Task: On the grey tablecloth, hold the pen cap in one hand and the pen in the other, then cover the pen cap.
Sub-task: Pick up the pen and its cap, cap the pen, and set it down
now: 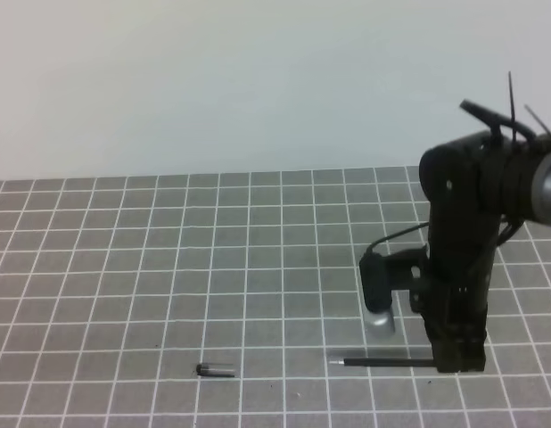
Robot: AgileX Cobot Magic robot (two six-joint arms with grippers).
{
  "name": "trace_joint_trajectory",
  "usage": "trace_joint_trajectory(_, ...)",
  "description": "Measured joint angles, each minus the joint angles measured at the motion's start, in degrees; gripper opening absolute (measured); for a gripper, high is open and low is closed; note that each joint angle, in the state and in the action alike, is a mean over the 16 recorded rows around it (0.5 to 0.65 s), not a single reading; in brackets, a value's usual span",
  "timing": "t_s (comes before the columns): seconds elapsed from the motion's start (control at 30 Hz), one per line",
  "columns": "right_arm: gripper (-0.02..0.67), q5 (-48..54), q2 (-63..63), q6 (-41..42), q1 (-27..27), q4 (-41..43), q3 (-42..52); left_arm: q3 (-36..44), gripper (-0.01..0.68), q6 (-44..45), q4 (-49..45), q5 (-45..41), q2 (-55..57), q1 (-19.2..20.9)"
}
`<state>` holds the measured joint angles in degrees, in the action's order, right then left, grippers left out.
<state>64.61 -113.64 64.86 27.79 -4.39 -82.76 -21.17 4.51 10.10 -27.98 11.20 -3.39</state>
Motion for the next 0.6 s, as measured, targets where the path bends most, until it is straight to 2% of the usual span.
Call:
trace_joint_trajectory(0.27,0.067,4.19,0.67,-1.5,0.06,-2.39,-3.99,-7.34,-0.003,8.73,5.74,-9.67,10.14,0.0)
trace_joint_trajectory(0.6,0.067,4.38,0.71,-4.36,0.13,-3.54,-4.86,-20.86,-0.003,20.65,12.48,-19.47,28.2,0.0)
